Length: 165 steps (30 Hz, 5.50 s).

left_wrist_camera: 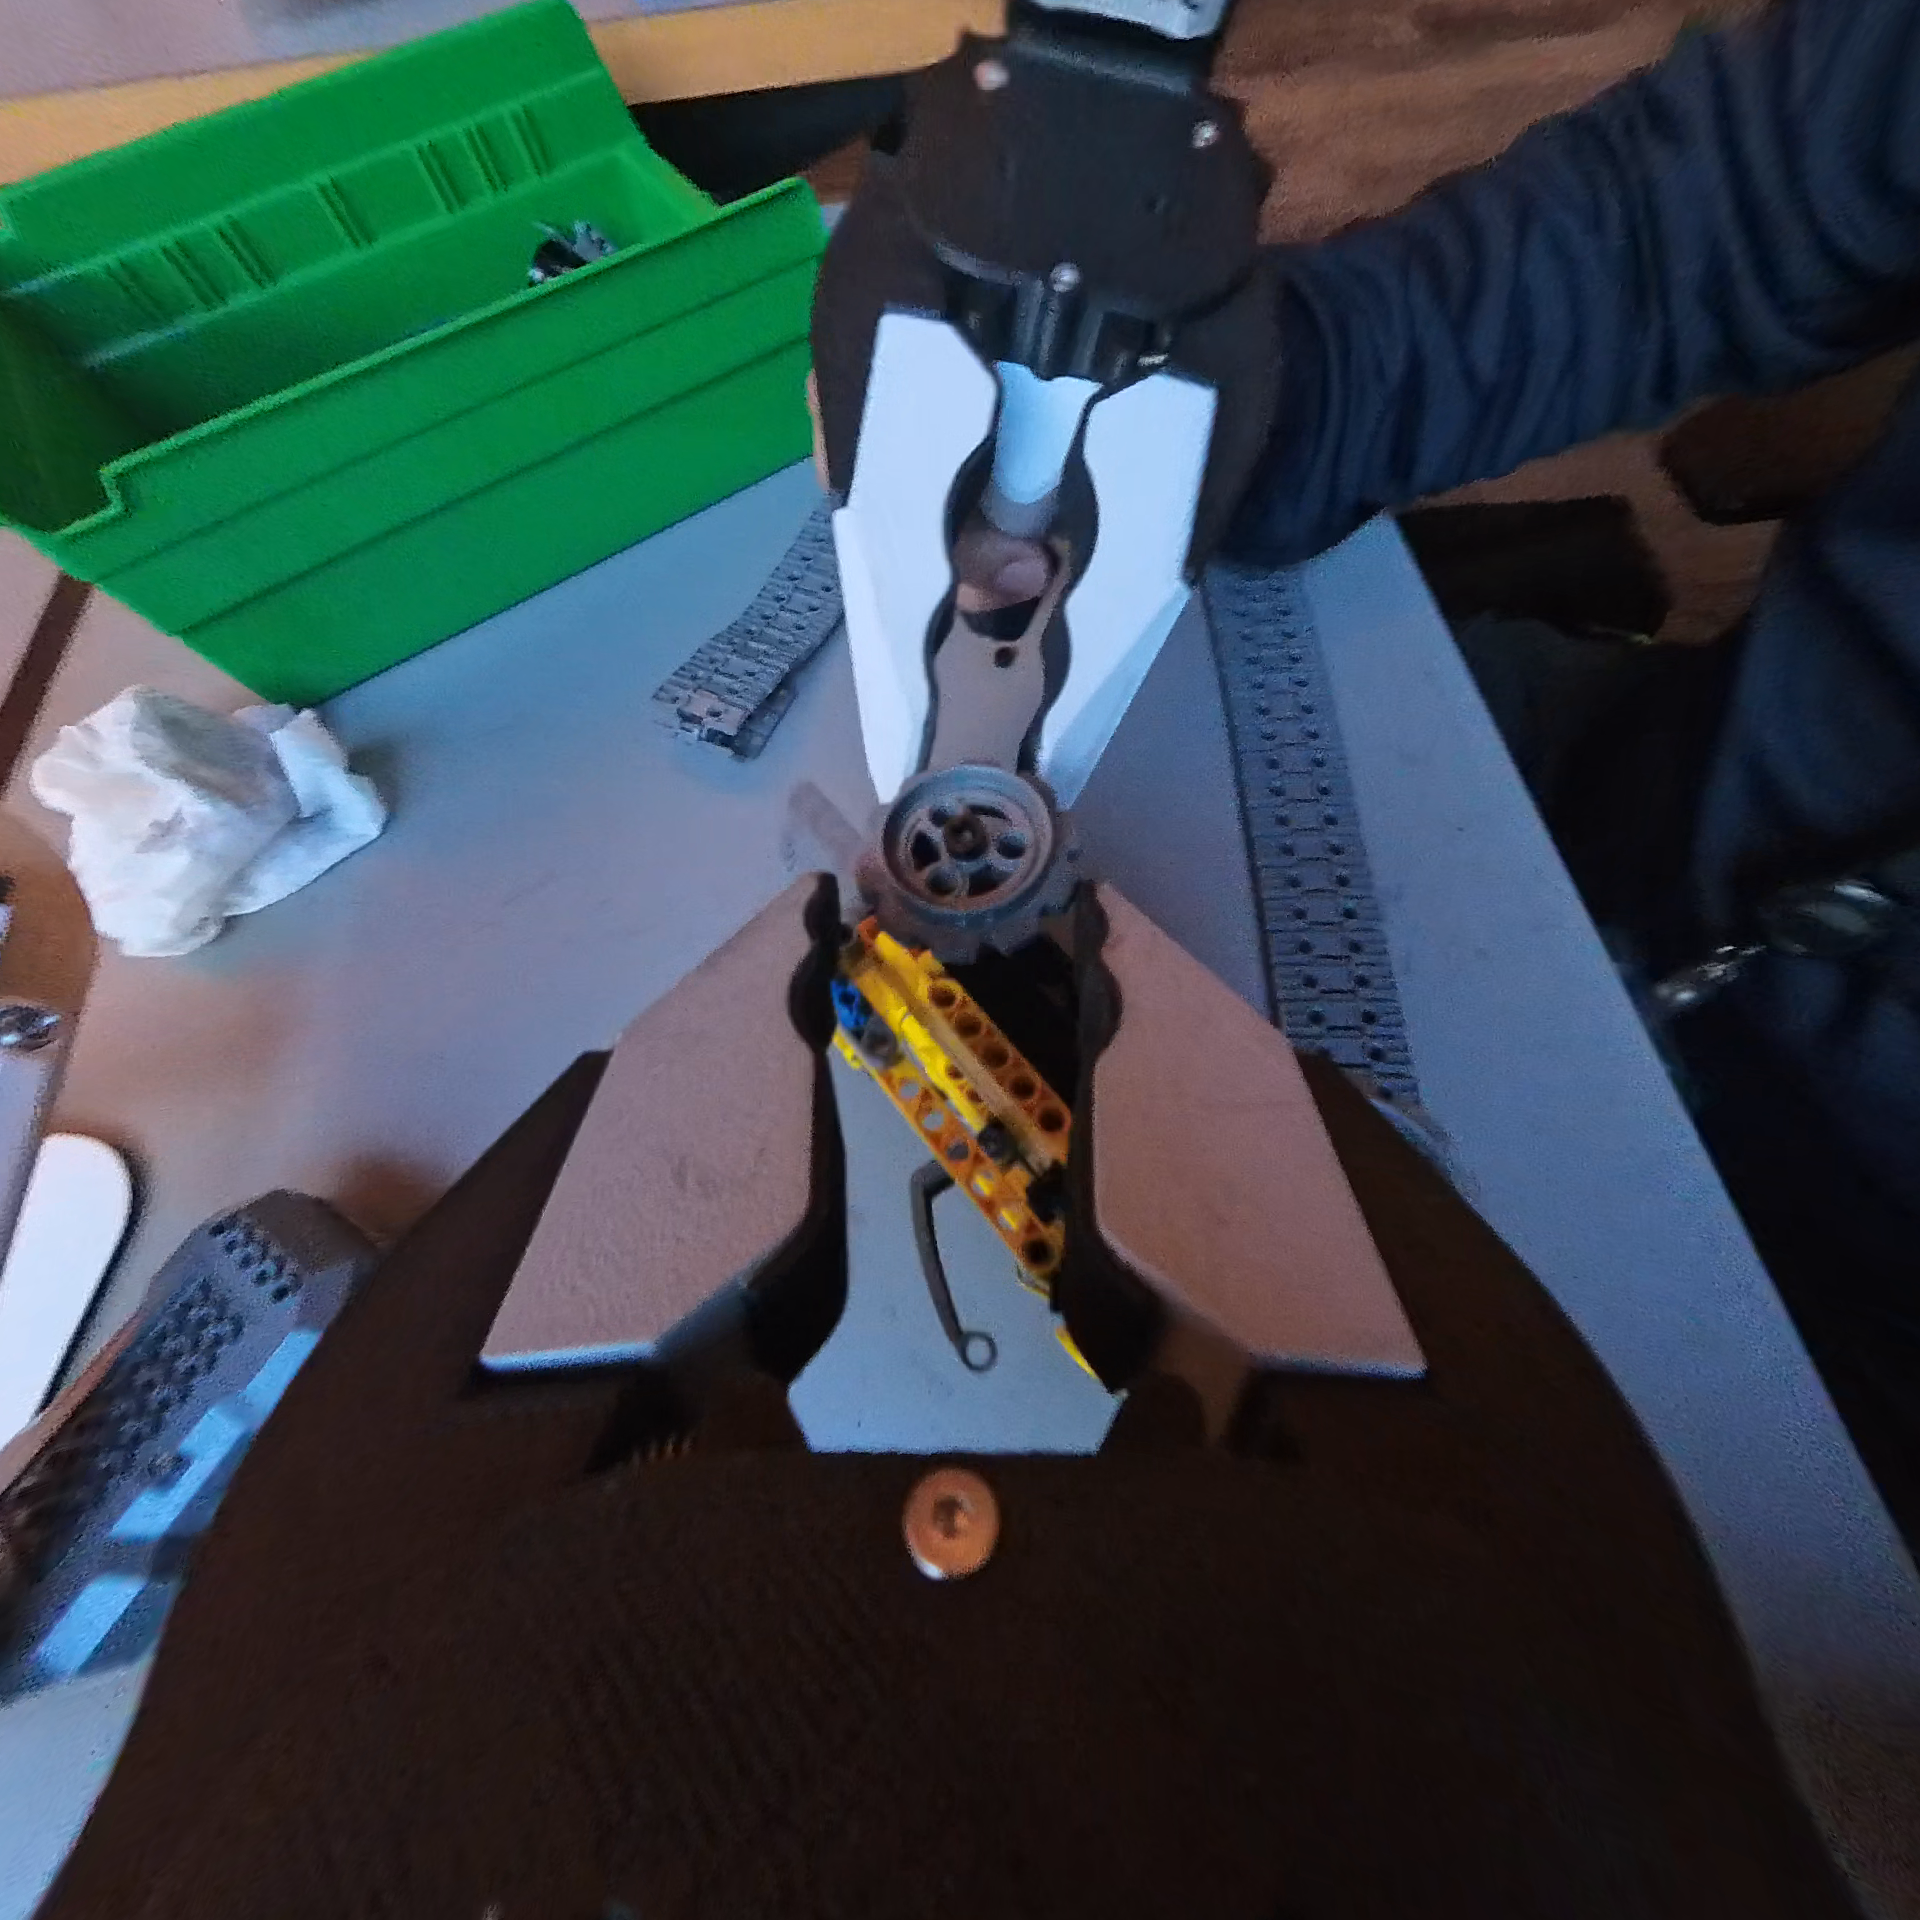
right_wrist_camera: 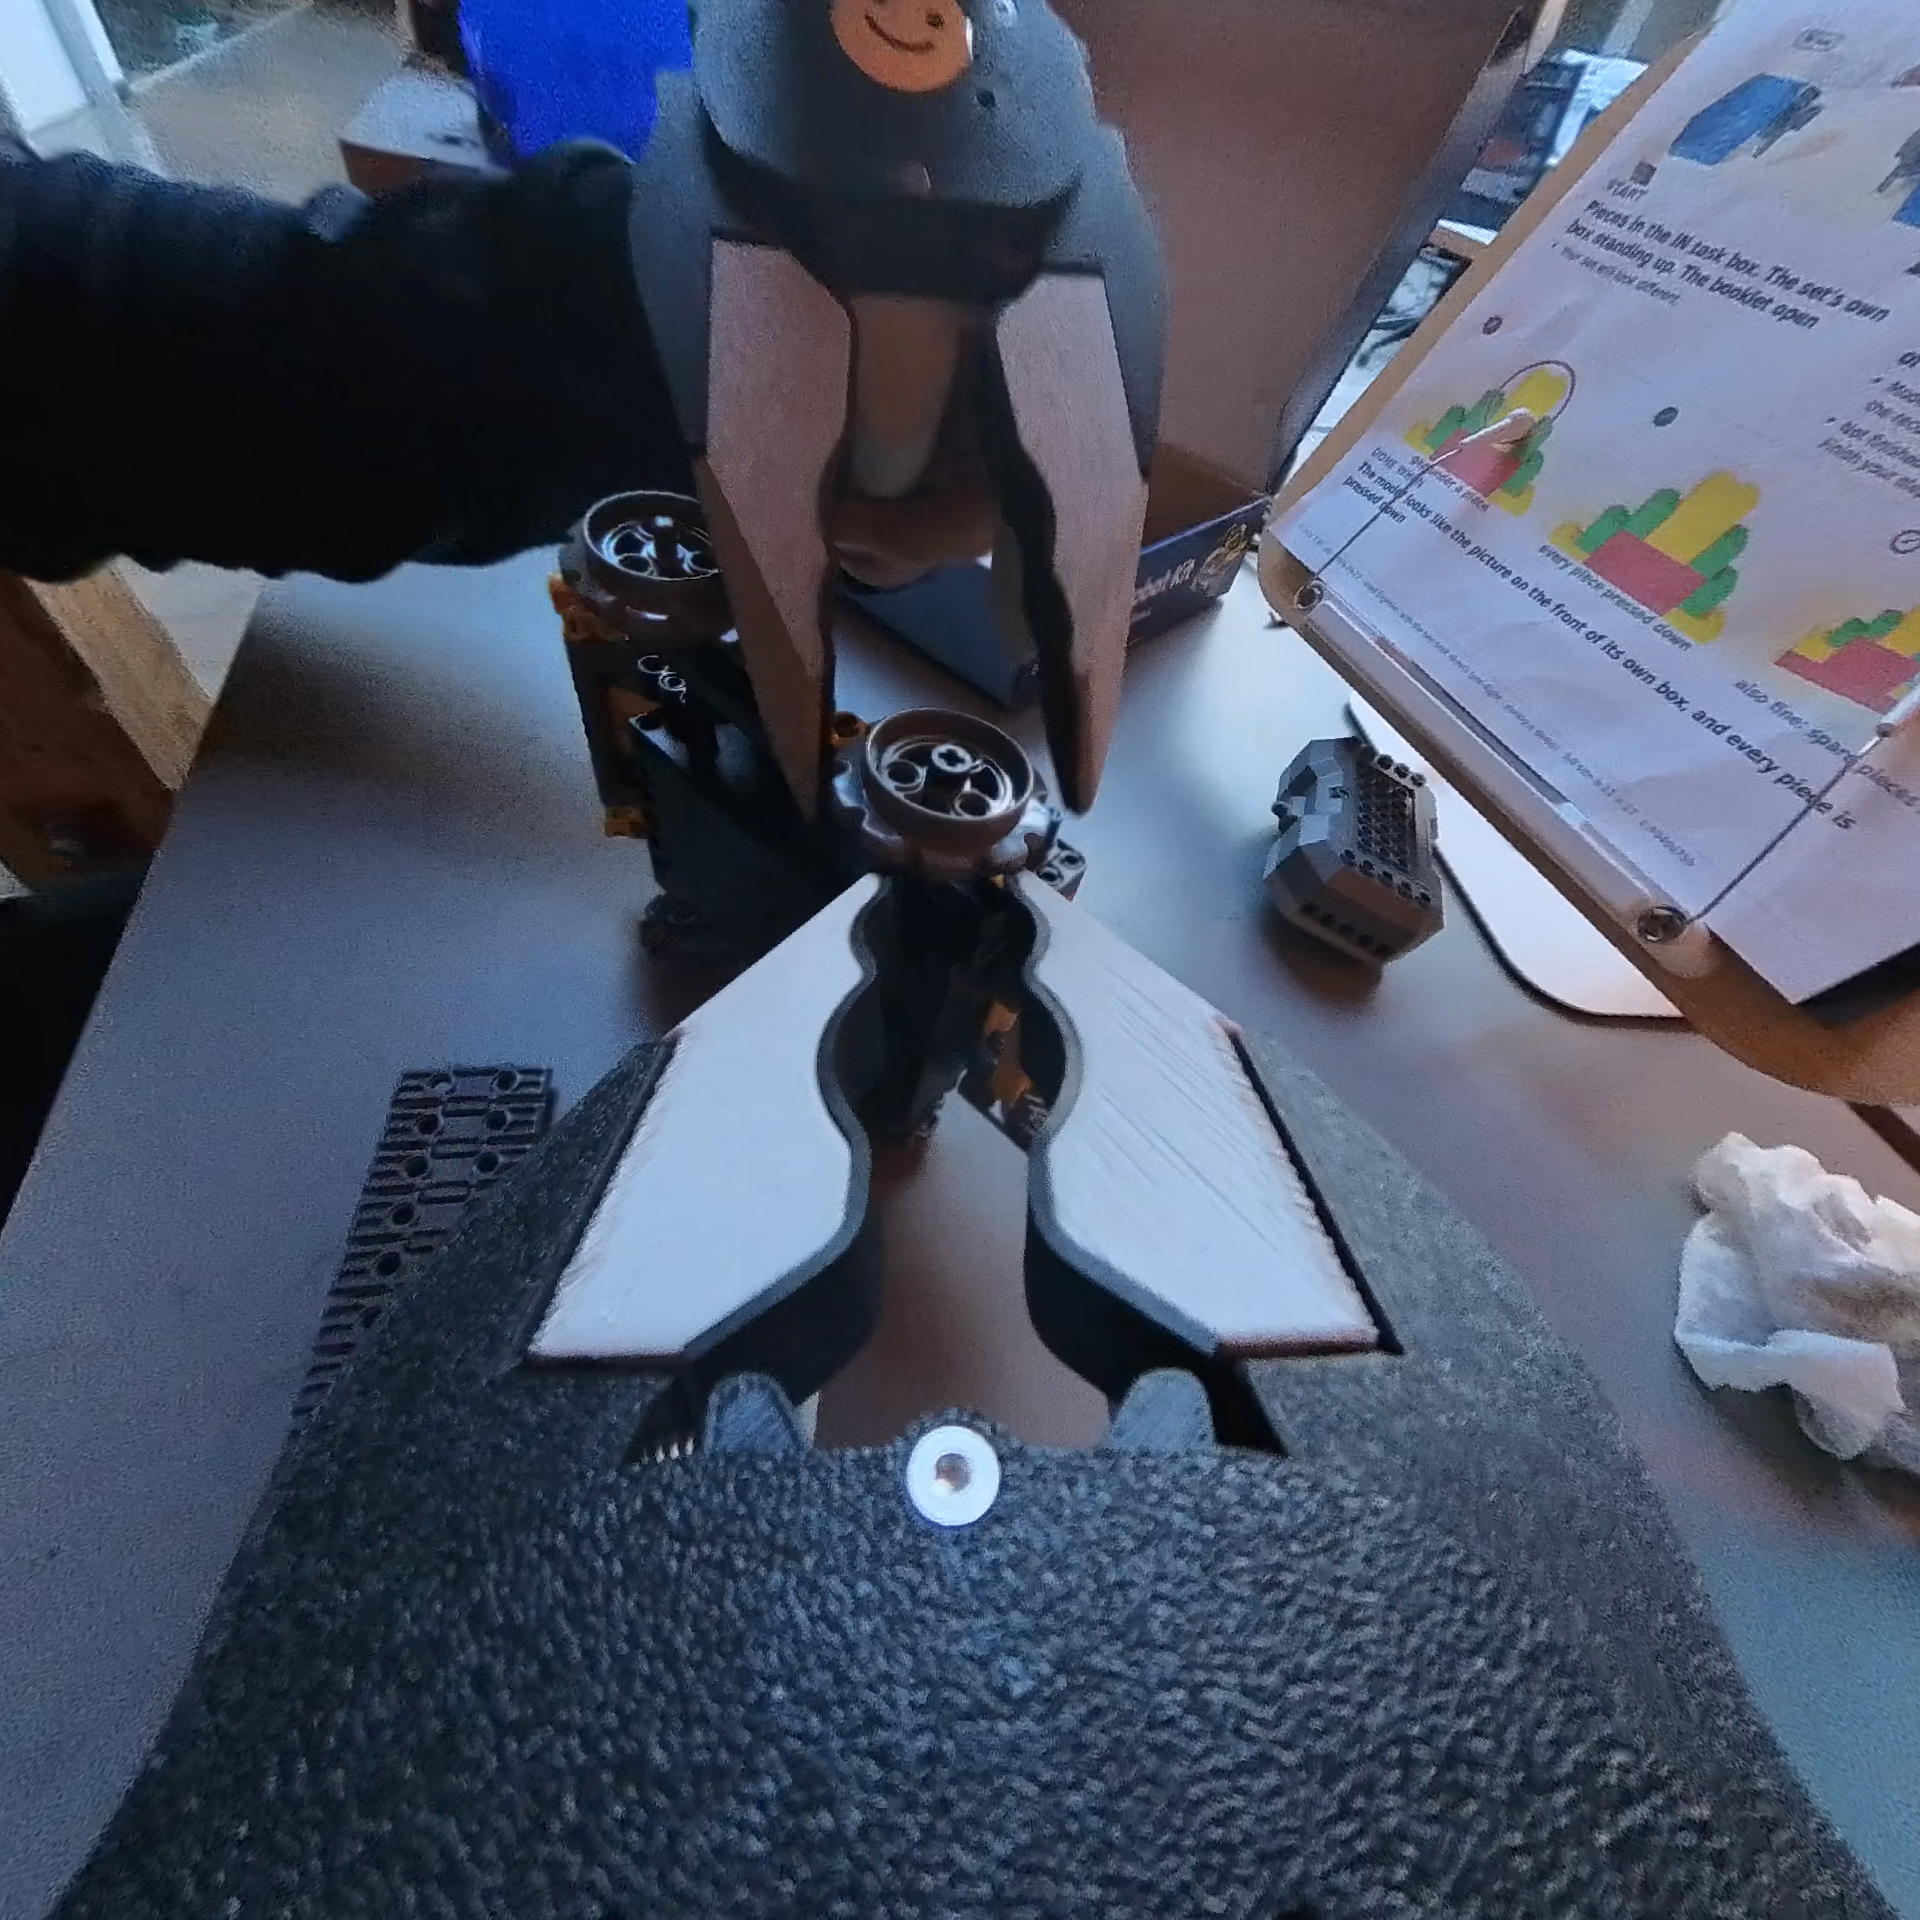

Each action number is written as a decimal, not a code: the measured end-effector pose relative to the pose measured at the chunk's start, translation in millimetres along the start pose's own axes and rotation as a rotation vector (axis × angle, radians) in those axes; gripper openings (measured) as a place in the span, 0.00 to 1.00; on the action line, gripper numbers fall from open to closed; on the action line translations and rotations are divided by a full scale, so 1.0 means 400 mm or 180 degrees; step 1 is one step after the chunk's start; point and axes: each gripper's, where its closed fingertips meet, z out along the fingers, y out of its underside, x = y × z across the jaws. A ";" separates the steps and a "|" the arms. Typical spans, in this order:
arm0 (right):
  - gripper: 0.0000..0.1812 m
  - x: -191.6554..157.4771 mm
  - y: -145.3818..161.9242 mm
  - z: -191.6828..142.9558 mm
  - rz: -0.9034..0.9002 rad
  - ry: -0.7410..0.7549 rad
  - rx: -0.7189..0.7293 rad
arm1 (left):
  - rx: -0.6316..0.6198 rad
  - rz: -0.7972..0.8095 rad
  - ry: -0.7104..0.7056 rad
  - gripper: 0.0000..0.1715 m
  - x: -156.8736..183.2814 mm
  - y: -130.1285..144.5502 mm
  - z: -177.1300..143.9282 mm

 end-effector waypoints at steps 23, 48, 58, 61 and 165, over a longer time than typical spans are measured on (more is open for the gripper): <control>0.07 0.060 -0.065 0.002 0.0759 0.0019 -0.0698 | 0.0726 -0.0861 -0.0843 0.25 -0.059 -0.010 0.017; 0.06 0.035 -0.078 -0.016 -0.0255 0.0533 -0.1491 | 0.0665 -0.0394 -0.1554 0.25 -0.047 -0.052 0.015; 0.02 0.021 -0.071 -0.019 0.0172 0.0368 -0.1327 | 0.0621 -0.0241 -0.1657 0.25 -0.039 -0.058 0.017; 0.03 0.020 -0.071 -0.021 0.0284 0.0318 -0.1259 | 0.0630 -0.0223 -0.1681 0.25 -0.038 -0.060 0.017; 0.09 -0.049 0.078 0.257 -0.0550 -0.1075 -0.1456 | 0.0181 -0.0956 -0.1402 0.11 -0.032 0.250 -0.117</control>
